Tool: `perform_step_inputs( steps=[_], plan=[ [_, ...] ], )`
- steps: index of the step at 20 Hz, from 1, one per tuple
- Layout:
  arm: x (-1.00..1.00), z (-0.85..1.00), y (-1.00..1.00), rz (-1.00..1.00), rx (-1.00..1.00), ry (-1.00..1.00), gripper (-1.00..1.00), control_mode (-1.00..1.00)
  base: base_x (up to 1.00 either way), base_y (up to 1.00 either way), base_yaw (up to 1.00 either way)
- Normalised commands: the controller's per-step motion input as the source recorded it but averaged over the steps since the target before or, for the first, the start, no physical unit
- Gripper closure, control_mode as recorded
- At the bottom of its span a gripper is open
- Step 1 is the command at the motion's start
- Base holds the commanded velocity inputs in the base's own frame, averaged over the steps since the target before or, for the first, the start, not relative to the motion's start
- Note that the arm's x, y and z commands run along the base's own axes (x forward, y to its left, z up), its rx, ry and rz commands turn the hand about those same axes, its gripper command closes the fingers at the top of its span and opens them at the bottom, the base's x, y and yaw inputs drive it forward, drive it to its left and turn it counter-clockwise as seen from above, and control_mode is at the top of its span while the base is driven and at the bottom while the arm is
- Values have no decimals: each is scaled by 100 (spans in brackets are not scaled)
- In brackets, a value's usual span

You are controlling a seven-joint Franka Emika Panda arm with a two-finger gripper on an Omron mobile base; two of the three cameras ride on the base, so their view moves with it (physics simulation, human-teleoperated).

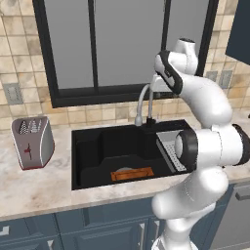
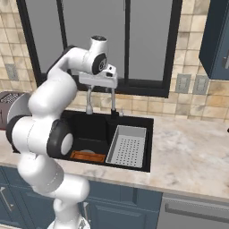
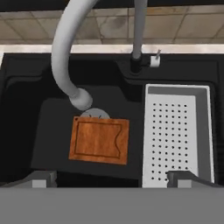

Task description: Turn on the sink faucet with hot water and rinse the cutting board for ten seconds, then turn off the faucet. Push the cutting board to reach the water if necessary.

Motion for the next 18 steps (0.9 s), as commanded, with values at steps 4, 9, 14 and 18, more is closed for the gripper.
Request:
perform_step_inputs(
  steps=[4, 9, 14, 18],
  plan=[
    [-45, -16, -46, 12, 6, -21, -100, -100, 0, 0, 0],
    [-18, -23, -21, 15, 2, -32, -100, -100, 0, 0, 0],
    [-6, -25, -30, 13, 0, -28, -100, -100, 0, 0, 0],
    [0, -26, -25, 13, 0, -23, -100, -100, 0, 0, 0]
  ],
)
